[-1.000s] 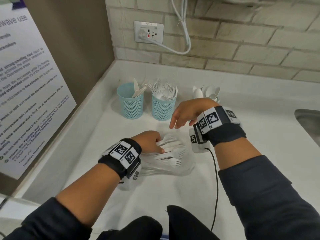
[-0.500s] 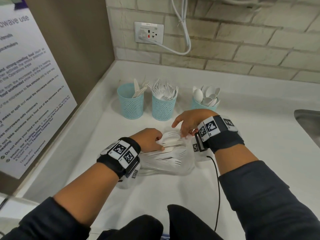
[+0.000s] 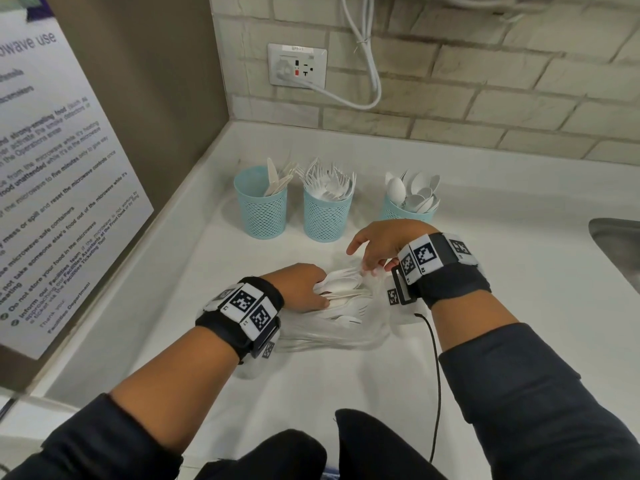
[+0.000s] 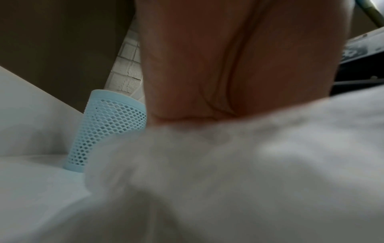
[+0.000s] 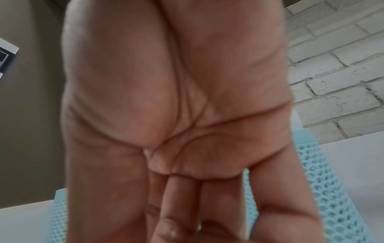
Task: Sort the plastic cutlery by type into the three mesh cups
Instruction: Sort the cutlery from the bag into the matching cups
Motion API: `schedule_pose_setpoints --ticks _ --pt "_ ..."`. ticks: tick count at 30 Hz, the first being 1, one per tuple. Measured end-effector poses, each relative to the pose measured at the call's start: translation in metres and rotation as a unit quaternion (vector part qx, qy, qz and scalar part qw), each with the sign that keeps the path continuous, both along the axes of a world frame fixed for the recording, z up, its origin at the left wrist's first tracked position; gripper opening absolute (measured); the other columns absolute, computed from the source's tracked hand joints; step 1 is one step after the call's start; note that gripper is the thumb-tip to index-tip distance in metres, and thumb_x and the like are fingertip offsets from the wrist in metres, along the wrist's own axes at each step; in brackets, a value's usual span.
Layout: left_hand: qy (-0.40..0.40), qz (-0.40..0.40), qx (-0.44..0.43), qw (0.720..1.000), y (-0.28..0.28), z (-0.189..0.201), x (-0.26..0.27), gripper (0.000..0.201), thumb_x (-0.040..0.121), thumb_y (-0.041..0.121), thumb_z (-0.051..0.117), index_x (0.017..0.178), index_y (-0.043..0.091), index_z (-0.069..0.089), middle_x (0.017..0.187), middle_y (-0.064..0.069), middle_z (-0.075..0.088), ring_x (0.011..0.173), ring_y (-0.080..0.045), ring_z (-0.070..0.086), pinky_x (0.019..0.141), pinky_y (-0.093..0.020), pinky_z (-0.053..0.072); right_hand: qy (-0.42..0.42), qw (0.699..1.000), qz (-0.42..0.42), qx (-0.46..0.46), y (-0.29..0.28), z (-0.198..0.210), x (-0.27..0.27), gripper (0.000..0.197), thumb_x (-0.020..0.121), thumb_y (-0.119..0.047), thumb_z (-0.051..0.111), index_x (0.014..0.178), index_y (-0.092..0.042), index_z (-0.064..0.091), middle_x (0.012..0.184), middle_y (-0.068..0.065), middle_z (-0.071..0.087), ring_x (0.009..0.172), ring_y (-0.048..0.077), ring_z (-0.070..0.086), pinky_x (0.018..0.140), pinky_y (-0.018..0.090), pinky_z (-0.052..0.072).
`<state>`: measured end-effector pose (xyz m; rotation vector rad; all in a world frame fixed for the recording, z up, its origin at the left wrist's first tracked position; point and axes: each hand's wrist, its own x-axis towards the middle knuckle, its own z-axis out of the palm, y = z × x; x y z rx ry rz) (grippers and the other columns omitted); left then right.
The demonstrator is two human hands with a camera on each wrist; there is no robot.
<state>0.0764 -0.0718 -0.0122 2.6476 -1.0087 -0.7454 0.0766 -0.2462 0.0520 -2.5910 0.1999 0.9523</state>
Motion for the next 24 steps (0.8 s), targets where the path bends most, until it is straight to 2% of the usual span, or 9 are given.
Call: schedule_pose_setpoints --ticks 5,8,10,13,15,17,20,22,24 --pt "-0.01 -0.015 0.007 1.0 -0.002 0.0 -0.001 0.024 0.09 0.031 0.056 0.092 0.007 0.056 0.097 -0.009 0.054 0.089 -0.024 0.051 0.073 -0.026 0.036 -0.002 1.0 -0.001 -0.006 0.0 0.0 0.0 0.05 0.086 -0.007 0.063 0.132 -0.021 0.05 0.113 0.017 0.067 0.086 0.019 0.056 0.085 0.028 0.049" --pt "-0.027 -0.015 -0.01 0.999 -0.004 -0.002 -0.002 0.023 0.088 0.031 0.058 0.078 0.012 0.049 0.079 0.001 0.048 0.079 -0.019 0.045 0.067 -0.025 0.031 0.001 1.0 0.011 -0.013 0.0 0.001 -0.001 0.05 0.086 -0.008 0.062 0.133 -0.021 0.048 0.115 0.017 0.066 0.087 0.018 0.055 0.077 0.023 0.048" --pt "-0.023 -0.019 -0.01 0.999 -0.004 -0.003 -0.002 0.025 0.087 0.031 0.058 0.076 0.012 0.047 0.074 0.003 0.045 0.078 -0.018 0.044 0.066 -0.025 0.03 0.0 1.0 0.014 -0.015 0.0 0.001 -0.002 0.05 0.087 -0.008 0.062 0.133 -0.02 0.048 0.115 0.017 0.066 0.088 0.018 0.055 0.073 0.021 0.047" --pt "0.004 -0.015 -0.02 1.0 -0.002 -0.002 -0.002 0.025 0.088 0.03 0.058 0.075 0.012 0.047 0.075 0.002 0.045 0.078 -0.018 0.045 0.067 -0.025 0.031 0.0 1.0 0.002 -0.01 -0.002 0.0 -0.002 0.05 0.087 -0.008 0.063 0.133 -0.02 0.049 0.114 0.016 0.066 0.089 0.018 0.056 0.087 0.028 0.049" --pt "0.035 -0.004 -0.041 0.999 0.001 0.002 0.0 0.027 0.088 0.03 0.06 0.072 0.013 0.047 0.072 0.003 0.046 0.077 -0.018 0.045 0.067 -0.026 0.033 -0.001 1.0 -0.003 -0.01 -0.005 0.0 -0.003 0.049 0.086 -0.009 0.064 0.132 -0.021 0.049 0.111 0.015 0.067 0.09 0.018 0.057 0.09 0.03 0.048" --pt "0.075 0.003 -0.059 0.995 0.006 0.007 0.004 0.023 0.089 0.032 0.059 0.082 0.01 0.055 0.08 0.0 0.055 0.079 -0.018 0.05 0.072 -0.029 0.038 0.0 1.0 -0.004 -0.01 -0.008 0.0 -0.005 0.049 0.085 -0.01 0.064 0.131 -0.02 0.05 0.111 0.015 0.067 0.093 0.019 0.059 0.091 0.03 0.048" --pt "0.116 0.005 -0.079 0.99 0.011 0.016 0.009 0.023 0.091 0.034 0.056 0.096 0.013 0.061 0.098 -0.004 0.066 0.089 -0.017 0.058 0.086 -0.031 0.045 -0.001 1.0 -0.002 -0.006 -0.009 0.0 -0.006 0.048 0.085 -0.008 0.064 0.129 -0.022 0.051 0.111 0.013 0.066 0.098 0.022 0.063 0.089 0.03 0.05" --pt "0.15 0.008 -0.12 0.981 0.013 0.02 0.009 0.016 0.093 0.029 0.054 0.093 0.016 0.063 0.094 0.0 0.069 0.086 -0.013 0.061 0.088 -0.027 0.045 -0.011 1.0 -0.001 0.012 -0.01 0.0 -0.004 0.044 0.085 -0.007 0.062 0.123 -0.026 0.054 0.107 0.004 0.065 0.093 0.018 0.062 0.084 0.028 0.052" --pt "0.178 0.033 -0.174 0.968 0.011 0.022 0.009 0.012 0.094 0.023 0.053 0.088 0.018 0.062 0.087 0.004 0.069 0.077 -0.005 0.063 0.083 -0.019 0.047 -0.05 0.996 -0.009 0.073 -0.01 0.001 0.0 0.041 0.087 -0.005 0.057 0.123 -0.026 0.055 0.108 -0.002 0.062 0.099 0.017 0.06 0.084 0.028 0.051"
